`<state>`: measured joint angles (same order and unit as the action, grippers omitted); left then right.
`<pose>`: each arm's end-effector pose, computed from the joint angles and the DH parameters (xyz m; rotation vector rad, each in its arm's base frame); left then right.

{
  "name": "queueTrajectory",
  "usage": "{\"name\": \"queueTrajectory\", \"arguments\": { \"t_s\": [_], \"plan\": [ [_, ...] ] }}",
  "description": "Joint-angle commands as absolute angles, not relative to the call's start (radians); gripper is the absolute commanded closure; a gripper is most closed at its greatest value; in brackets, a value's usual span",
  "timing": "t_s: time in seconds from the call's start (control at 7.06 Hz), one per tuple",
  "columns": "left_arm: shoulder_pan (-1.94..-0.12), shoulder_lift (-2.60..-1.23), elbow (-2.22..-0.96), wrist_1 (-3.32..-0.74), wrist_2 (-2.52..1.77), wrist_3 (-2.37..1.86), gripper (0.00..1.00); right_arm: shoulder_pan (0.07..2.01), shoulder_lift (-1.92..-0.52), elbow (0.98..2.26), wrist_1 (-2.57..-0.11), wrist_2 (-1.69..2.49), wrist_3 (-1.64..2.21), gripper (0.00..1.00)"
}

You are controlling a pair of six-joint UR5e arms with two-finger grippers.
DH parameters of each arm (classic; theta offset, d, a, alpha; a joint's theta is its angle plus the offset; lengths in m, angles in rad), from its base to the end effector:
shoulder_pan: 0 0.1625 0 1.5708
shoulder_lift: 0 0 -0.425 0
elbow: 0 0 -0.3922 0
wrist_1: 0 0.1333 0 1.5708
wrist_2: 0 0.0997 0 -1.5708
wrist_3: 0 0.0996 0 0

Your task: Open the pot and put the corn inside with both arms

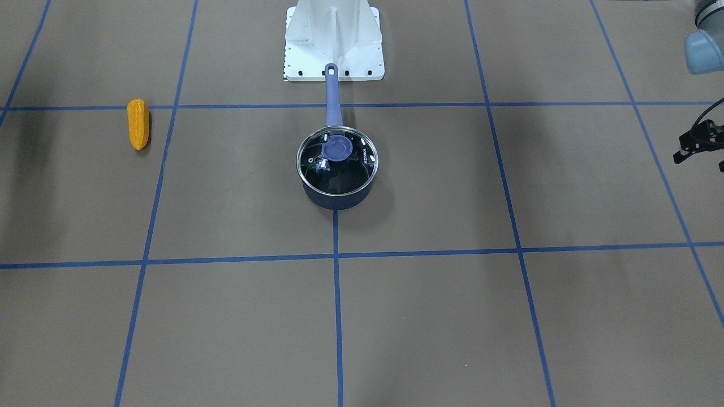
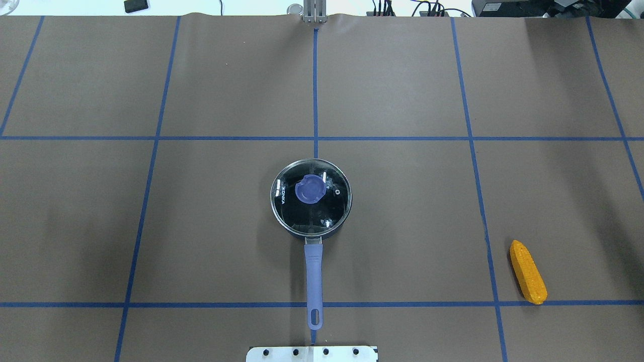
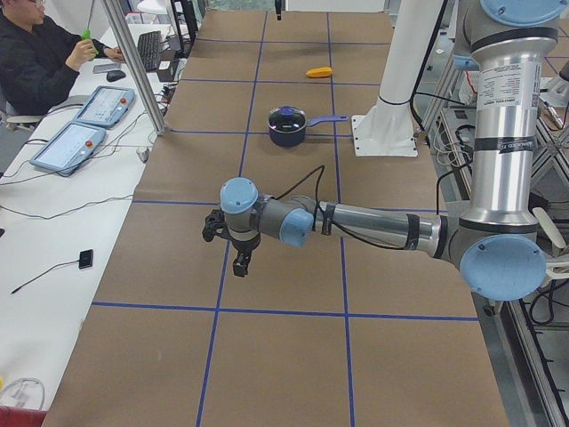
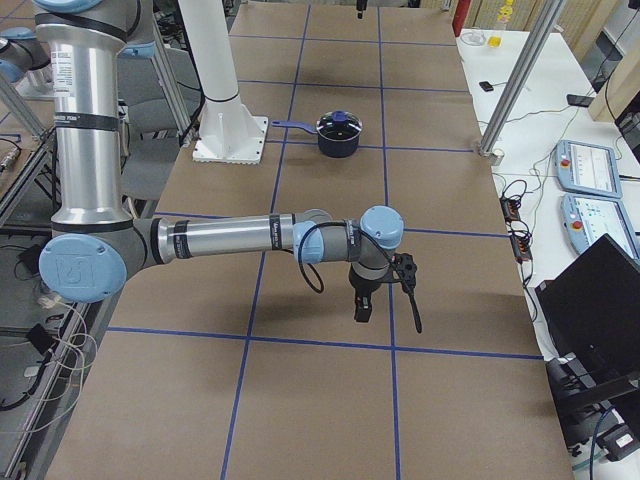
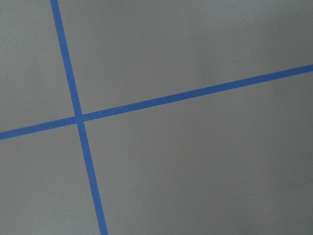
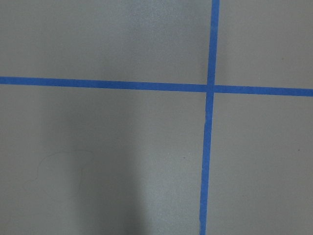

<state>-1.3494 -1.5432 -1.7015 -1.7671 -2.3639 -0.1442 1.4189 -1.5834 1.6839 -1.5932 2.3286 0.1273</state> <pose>0.0477 -0.4959 0.5843 0.1358 0.8263 0.1914 -0.0100 -0.4941 0.6125 -0.0318 -0.7604 -0.0530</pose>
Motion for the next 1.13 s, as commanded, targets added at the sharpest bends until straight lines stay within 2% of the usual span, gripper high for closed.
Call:
{"name": "queueTrajectory", "arguments": {
  "t_s": [0.0, 0.57, 0.85, 0.99],
  "plan": [
    [-1.348, -1.543, -1.703, -1.767, -2.364, -0.144, 0.01, 1.417, -1.577, 1.683, -1.594, 2.332, 0.127, 0.0],
    [-1.344, -1.577, -1.707, -1.764, -2.362, -0.169, 0.01, 1.347, -1.531, 1.715, -1.592, 2.341, 0.252, 0.0],
    [-1.338, -1.607, -1.709, -1.76, -2.362, -0.21, 0.01, 1.248, -1.517, 1.849, -1.585, 2.347, 0.259, 0.0],
    [-1.304, -1.63, -1.712, -1.759, -2.362, -0.251, 0.01, 1.232, -1.519, 1.865, -1.556, 2.385, 0.262, 0.0]
  ]
}}
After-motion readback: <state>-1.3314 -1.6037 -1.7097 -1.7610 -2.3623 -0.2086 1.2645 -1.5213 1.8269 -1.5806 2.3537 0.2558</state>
